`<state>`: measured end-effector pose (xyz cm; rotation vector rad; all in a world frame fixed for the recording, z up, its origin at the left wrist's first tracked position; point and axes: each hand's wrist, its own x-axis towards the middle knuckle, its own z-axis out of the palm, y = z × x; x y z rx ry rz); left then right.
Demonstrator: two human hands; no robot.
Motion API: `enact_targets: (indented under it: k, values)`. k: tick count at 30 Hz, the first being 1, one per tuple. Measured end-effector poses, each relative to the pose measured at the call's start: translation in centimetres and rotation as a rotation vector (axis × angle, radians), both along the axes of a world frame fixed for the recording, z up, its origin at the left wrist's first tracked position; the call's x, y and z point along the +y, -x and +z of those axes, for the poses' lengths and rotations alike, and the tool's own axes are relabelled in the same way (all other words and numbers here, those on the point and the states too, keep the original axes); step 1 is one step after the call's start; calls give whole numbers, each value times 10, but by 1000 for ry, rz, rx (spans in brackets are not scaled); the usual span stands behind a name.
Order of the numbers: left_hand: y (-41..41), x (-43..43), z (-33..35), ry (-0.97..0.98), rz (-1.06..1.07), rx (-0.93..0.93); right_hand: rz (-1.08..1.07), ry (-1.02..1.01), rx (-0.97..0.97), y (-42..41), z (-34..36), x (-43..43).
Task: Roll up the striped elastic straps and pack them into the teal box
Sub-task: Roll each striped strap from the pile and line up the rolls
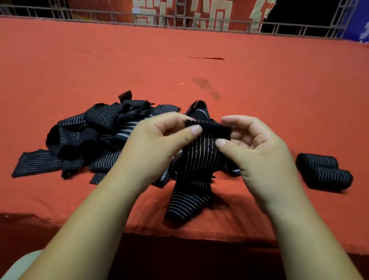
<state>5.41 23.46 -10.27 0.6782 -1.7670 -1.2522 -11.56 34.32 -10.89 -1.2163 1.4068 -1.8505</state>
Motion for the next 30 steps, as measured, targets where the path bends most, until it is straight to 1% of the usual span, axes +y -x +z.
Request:
enact_targets:
  k: [3, 6, 10, 11, 12, 15, 19, 22, 26, 30]
  values:
    - [0, -3, 0, -76, 33, 0, 42, -41, 52, -2, 0, -1]
    - [-2, -7, 1, -92, -11, -57, -24, -63, 58, -2, -1, -2]
    - [-12, -10, 4, -66, -60, -161, -105, -113, 76, 0, -4, -4]
    - [-15, -10, 4, -78, -48, -164, -133, -120, 84, 1, -5, -6]
    - [-18, -13, 3, -79, -1, -164, -166, -121, 92, 1, -5, -7]
    - [-34, -29, 0, 7, 261, -207, -229, -107, 130, 0, -6, -11]
    - [-63, -59, -8, 38, 488, -237, -175, -124, 171, -11, -10, -23]
    - [-81, -74, -15, 63, 637, -309, -173, -131, 272, -21, -13, -35]
    - [-99, -96, -27, 171, 728, -469, -149, -115, 366, -39, -14, -51]
    - [-103, -117, -34, 104, 726, -508, -153, -64, 390, -57, -15, -65]
